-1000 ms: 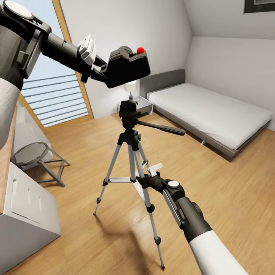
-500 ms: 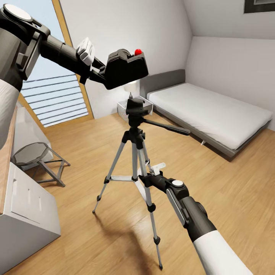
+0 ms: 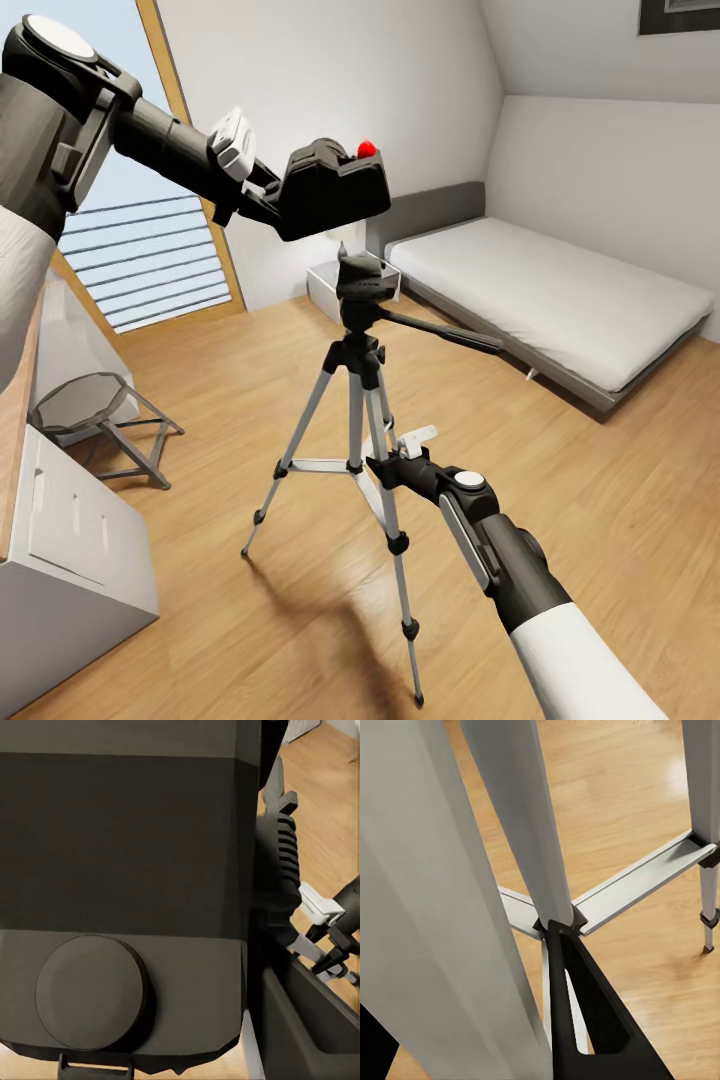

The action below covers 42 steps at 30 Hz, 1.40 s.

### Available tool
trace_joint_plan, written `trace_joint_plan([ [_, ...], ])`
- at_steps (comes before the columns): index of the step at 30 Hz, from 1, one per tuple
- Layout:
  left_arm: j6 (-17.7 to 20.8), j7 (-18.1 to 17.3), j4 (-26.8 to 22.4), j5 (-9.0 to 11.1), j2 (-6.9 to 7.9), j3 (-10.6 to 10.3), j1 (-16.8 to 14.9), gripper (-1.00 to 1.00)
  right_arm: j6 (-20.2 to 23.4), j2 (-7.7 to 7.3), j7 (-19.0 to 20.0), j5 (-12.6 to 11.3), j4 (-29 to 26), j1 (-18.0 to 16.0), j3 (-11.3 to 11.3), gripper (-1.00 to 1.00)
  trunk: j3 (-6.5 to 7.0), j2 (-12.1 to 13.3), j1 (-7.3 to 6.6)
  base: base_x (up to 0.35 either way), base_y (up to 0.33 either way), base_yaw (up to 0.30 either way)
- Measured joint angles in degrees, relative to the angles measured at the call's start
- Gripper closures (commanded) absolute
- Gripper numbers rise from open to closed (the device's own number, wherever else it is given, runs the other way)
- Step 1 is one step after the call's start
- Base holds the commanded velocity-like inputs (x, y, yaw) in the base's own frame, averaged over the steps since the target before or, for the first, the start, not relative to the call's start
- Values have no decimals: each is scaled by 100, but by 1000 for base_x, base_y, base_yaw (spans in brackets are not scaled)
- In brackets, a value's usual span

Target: Attach the digital camera to the camera tripod in the bedroom.

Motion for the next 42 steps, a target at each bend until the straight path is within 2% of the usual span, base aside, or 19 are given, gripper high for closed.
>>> trace_joint_plan([
  [14, 4, 6, 1, 21, -105, -455, 0, 100, -11, -9, 0, -9, 5, 0, 8, 100, 0, 0, 0, 0, 0, 0],
  [16, 4, 6, 1, 19, -111, -459, 0, 100, -13, -10, 1, -10, 6, 0, 10, 100, 0, 0, 0, 0, 0, 0],
  [18, 4, 7, 2, 18, -114, -460, 0, 100, -55, -10, 42, 211, 82, 1, 16, 100, 0, 1, 1, 0, 0, 0],
  [25, 3, 7, 1, 17, -118, -462, 0, 100, -47, -10, 28, 207, 79, 1, 20, 100, 0, 1, 1, 0, 0, 0],
  [35, 3, 7, 7, 39, -210, -452, 0, 100, -46, -11, 28, 205, 78, 1, 21, 100, 0, 1, 1, 0, 0, 0],
  [42, 3, 0, 5, 37, -203, -449, 0, 100, -46, -17, 34, 203, 77, 1, 21, 100, 0, 1, 1, 0, 0, 0],
])
